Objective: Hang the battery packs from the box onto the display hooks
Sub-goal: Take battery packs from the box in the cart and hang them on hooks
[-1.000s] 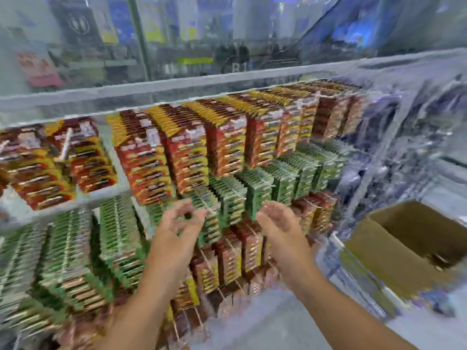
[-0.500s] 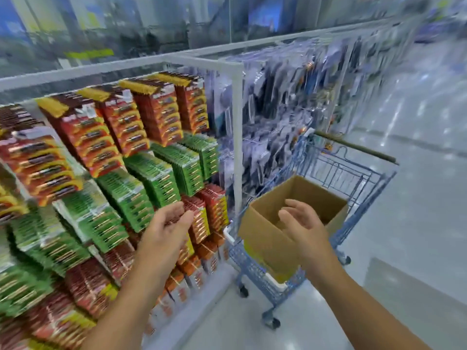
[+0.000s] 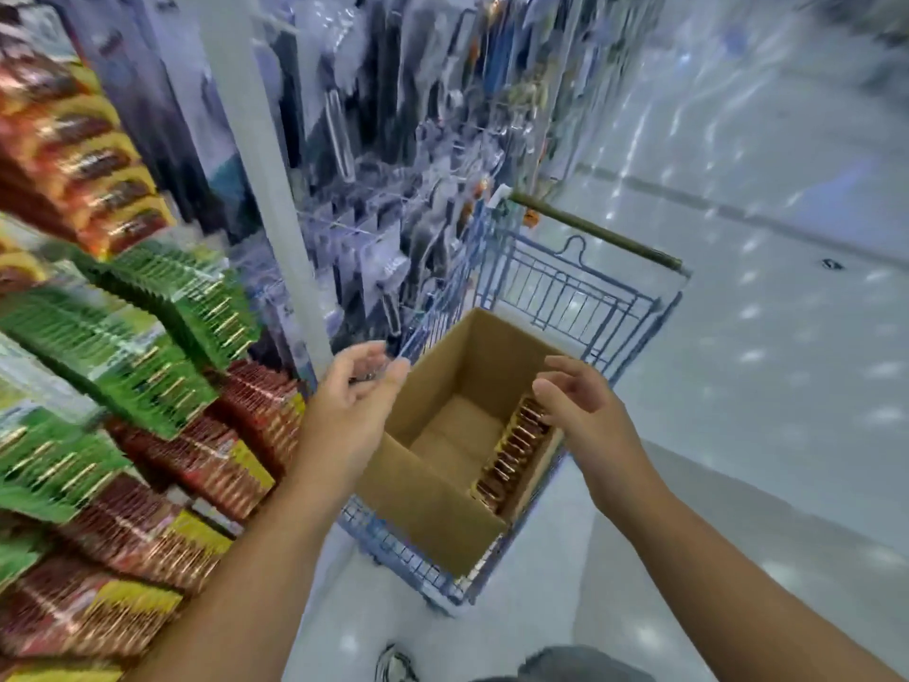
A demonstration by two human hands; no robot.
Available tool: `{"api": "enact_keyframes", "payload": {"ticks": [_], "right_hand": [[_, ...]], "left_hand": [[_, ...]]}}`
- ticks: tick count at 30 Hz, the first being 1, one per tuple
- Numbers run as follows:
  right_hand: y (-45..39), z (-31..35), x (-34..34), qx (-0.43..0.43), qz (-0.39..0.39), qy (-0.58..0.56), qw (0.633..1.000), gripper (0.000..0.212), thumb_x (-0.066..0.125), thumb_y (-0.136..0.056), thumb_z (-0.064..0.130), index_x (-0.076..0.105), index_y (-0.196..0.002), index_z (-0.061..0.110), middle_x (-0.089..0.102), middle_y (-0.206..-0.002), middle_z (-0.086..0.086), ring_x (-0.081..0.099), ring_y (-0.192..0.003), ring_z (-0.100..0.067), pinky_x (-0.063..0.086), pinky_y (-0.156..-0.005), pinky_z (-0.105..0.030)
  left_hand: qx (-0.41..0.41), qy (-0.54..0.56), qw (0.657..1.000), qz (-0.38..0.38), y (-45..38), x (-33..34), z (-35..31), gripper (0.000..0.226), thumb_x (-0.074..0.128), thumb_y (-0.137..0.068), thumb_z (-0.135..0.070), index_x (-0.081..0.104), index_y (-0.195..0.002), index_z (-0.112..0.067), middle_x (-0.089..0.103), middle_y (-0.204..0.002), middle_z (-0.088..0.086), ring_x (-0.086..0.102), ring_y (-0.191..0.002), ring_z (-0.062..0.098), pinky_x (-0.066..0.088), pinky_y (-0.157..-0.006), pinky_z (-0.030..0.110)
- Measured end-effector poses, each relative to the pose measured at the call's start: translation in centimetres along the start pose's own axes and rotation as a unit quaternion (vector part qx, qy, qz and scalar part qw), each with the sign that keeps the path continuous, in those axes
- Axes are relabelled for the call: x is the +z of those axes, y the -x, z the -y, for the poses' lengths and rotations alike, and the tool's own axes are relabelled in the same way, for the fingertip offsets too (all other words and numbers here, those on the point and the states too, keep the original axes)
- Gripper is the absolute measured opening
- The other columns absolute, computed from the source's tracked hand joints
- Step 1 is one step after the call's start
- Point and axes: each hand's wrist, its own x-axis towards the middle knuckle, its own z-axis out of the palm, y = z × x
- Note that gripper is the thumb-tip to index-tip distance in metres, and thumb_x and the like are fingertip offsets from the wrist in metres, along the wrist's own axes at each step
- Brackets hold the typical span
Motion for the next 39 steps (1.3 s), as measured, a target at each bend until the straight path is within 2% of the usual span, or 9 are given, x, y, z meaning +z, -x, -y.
{"api": "enact_keyframes", "payload": {"ticks": [7,11,15,19,23,28,32,34,39], "right_hand": [[-10.5,-2.2,0.6,0.039,0.056,0.057,0.996,0.025,0.072,-0.097,0.027,0.068,-0.121,0.035,0.070,-0.112,0.006,0.068,-0.101,-0.004,0.057,-0.091,-0.029],[-18.0,-4.9,1.1,0.050,0.148,0.110,0.982,0.025,0.071,-0.097,0.031,0.067,-0.121,0.036,0.072,-0.106,0.012,0.069,-0.102,-0.004,0.055,-0.097,-0.033],[-25.2,-8.1,1.8,0.059,0.279,0.154,0.946,0.024,0.070,-0.099,0.030,0.065,-0.122,0.036,0.069,-0.112,0.009,0.066,-0.102,-0.003,0.051,-0.087,-0.020],[-30.6,-12.4,2.6,0.075,0.416,0.232,0.876,0.024,0.072,-0.097,0.032,0.064,-0.118,0.038,0.068,-0.112,0.012,0.064,-0.102,-0.006,0.045,-0.078,-0.017],[-33.1,-17.7,3.5,0.094,0.511,0.313,0.795,0.029,0.074,-0.095,0.022,0.062,-0.121,0.030,0.067,-0.111,0.008,0.064,-0.101,-0.007,0.044,-0.078,-0.004],[-34.5,-23.9,5.1,0.080,0.603,0.413,0.678,0.038,0.071,-0.095,0.049,0.056,-0.128,0.038,0.062,-0.121,0.015,0.060,-0.111,-0.004,0.040,-0.080,-0.005],[-34.8,-29.1,7.4,0.060,0.644,0.453,0.614,0.052,0.070,-0.096,0.047,0.052,-0.143,0.034,0.058,-0.134,0.014,0.058,-0.124,-0.010,0.046,-0.095,-0.021],[-34.1,-31.9,8.6,0.045,0.662,0.471,0.581,0.054,0.069,-0.097,0.044,0.051,-0.146,0.030,0.057,-0.137,0.010,0.057,-0.124,-0.012,0.045,-0.094,-0.023],[-32.7,-39.3,10.7,-0.080,0.716,0.478,0.502,0.067,0.073,-0.092,0.039,0.049,-0.152,0.023,0.045,-0.159,-0.004,0.040,-0.147,-0.025,0.035,-0.120,-0.032]], "left_hand": [[-0.050,0.000,0.999,-0.016,-7.0,5.1,3.4,0.039,0.073,-0.079,-0.065,0.066,-0.113,-0.049,0.067,-0.121,-0.020,0.067,-0.108,0.005,0.057,-0.100,0.049],[-0.091,0.000,0.993,-0.076,-9.8,8.3,6.3,0.019,0.073,-0.093,-0.047,0.064,-0.110,-0.049,0.064,-0.124,-0.020,0.067,-0.100,0.006,0.058,-0.090,0.035],[-0.152,-0.014,0.973,-0.171,-11.8,11.9,8.9,0.017,0.070,-0.096,-0.040,0.061,-0.110,-0.045,0.061,-0.124,-0.021,0.066,-0.100,0.002,0.049,-0.074,0.012],[-0.230,-0.017,0.931,-0.283,-12.1,15.6,12.1,0.025,0.069,-0.096,-0.044,0.061,-0.120,-0.040,0.061,-0.127,-0.016,0.062,-0.101,-0.004,0.047,-0.083,0.018],[-0.307,-0.012,0.881,-0.359,-12.3,18.6,15.3,0.035,0.069,-0.097,-0.042,0.062,-0.130,-0.030,0.061,-0.125,-0.012,0.054,-0.090,-0.014,0.037,-0.070,0.003],[-0.386,0.000,0.841,-0.378,-13.4,20.8,20.4,0.028,0.065,-0.099,-0.047,0.056,-0.122,-0.035,0.057,-0.106,-0.021,0.047,-0.082,-0.014,0.035,-0.059,0.005],[-0.430,0.010,0.824,-0.369,-15.4,20.8,26.3,0.035,0.066,-0.099,-0.047,0.060,-0.128,-0.029,0.064,-0.121,-0.010,0.055,-0.093,0.002,0.045,-0.088,0.026],[-0.457,0.019,0.805,-0.377,-16.4,20.5,29.2,0.043,0.067,-0.098,-0.046,0.061,-0.135,-0.023,0.064,-0.127,-0.003,0.056,-0.104,0.013,0.048,-0.100,0.033],[-0.490,0.043,0.769,-0.408,-17.2,20.8,36.7,0.046,0.069,-0.096,-0.047,0.062,-0.134,-0.022,0.067,-0.130,0.003,0.064,-0.117,0.027,0.053,-0.101,0.042]]}}
